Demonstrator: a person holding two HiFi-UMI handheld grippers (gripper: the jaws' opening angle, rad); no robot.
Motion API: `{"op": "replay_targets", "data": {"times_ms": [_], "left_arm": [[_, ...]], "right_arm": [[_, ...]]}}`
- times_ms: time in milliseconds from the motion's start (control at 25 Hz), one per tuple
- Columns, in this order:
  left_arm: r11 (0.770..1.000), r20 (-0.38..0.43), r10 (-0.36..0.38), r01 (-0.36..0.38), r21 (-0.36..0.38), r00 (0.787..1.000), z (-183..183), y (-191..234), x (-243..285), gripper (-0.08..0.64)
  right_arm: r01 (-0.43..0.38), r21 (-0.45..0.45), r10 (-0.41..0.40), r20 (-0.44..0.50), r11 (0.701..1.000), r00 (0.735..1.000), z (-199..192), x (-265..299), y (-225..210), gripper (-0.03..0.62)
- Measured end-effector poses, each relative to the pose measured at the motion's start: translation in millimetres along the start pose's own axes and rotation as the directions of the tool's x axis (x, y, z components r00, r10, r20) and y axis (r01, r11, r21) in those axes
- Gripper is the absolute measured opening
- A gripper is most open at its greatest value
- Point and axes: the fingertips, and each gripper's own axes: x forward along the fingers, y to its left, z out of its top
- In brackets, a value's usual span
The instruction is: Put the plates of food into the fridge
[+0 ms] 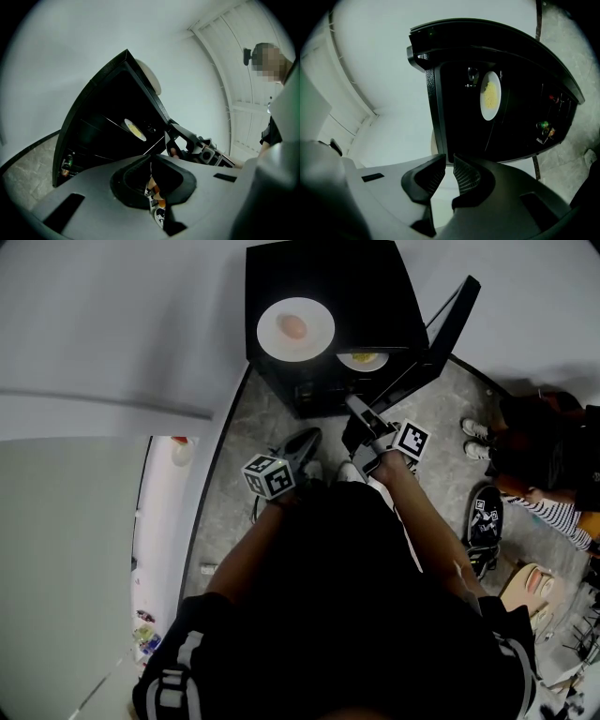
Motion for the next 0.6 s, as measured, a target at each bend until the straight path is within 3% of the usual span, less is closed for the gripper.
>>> {"op": "replay_targets", "data": {"times_ms": [600], "left_arm": [[1.000, 0.009, -0.023, 0.023, -0.004, 1.000, 0, -3, 8, 0.022]], "right_arm": [[-0.016, 0.020, 0.016, -0.033, 1.000, 0.999, 0, 13, 12, 0.086]]}}
